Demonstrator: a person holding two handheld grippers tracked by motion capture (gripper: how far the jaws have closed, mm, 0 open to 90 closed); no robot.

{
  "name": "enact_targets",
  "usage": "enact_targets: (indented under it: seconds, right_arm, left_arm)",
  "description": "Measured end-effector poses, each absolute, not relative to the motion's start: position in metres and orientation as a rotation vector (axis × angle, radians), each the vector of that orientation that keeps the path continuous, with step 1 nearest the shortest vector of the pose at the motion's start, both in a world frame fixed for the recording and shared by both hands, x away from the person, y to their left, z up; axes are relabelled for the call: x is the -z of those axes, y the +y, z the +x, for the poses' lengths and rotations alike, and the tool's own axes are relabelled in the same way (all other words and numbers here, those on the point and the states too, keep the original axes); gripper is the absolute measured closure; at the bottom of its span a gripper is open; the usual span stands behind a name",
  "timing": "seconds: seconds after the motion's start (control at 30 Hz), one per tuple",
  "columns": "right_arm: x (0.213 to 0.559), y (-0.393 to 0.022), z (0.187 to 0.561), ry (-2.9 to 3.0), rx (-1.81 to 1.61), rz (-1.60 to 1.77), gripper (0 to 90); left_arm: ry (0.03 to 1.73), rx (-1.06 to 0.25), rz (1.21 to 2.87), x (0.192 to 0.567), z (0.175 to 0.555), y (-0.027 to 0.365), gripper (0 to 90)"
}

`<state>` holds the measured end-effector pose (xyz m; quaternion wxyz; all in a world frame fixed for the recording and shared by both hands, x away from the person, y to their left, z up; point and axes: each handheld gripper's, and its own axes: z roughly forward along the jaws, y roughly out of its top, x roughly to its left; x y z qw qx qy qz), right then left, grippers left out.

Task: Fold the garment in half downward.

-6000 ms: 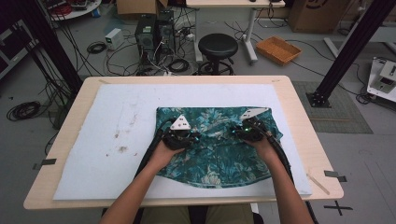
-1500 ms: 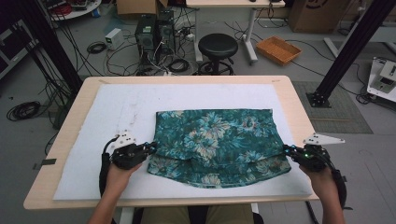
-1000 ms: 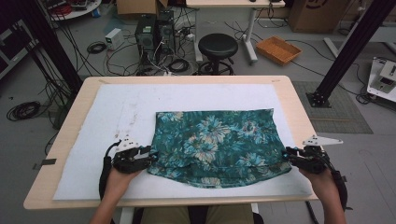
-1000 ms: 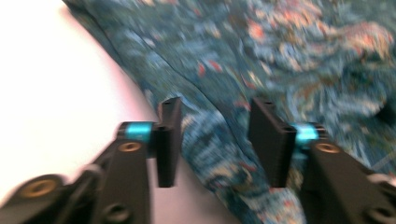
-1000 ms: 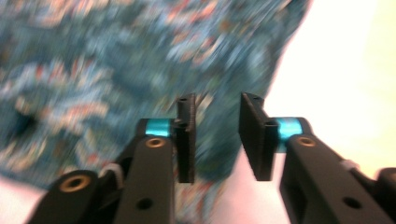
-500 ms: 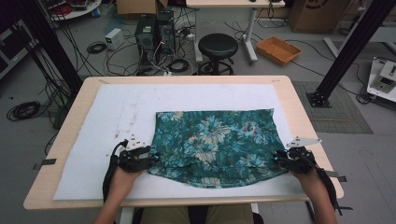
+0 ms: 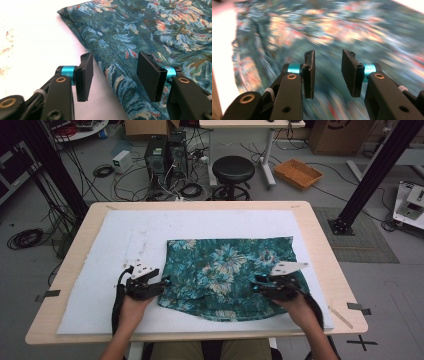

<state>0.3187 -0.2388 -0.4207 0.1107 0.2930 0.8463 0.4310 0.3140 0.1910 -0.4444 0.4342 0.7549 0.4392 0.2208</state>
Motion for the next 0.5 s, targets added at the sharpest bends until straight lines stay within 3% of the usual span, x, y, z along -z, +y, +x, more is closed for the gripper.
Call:
enact_targets:
  seconds: [0.2, 0.5]
  right_arm:
    - [0.430, -0.179, 0.334, 2.619, -1.268, 0.757, 77.6]
    - [0.443, -0.161, 0.330, 2.753, -1.148, 0.677, 82.2]
  left_arm:
    - [1.100, -0.557, 1.859, 0.444, 0.317, 0.195, 47.1]
    - [1.092, -0.552, 1.860, 0.443, 0.322, 0.193, 46.7]
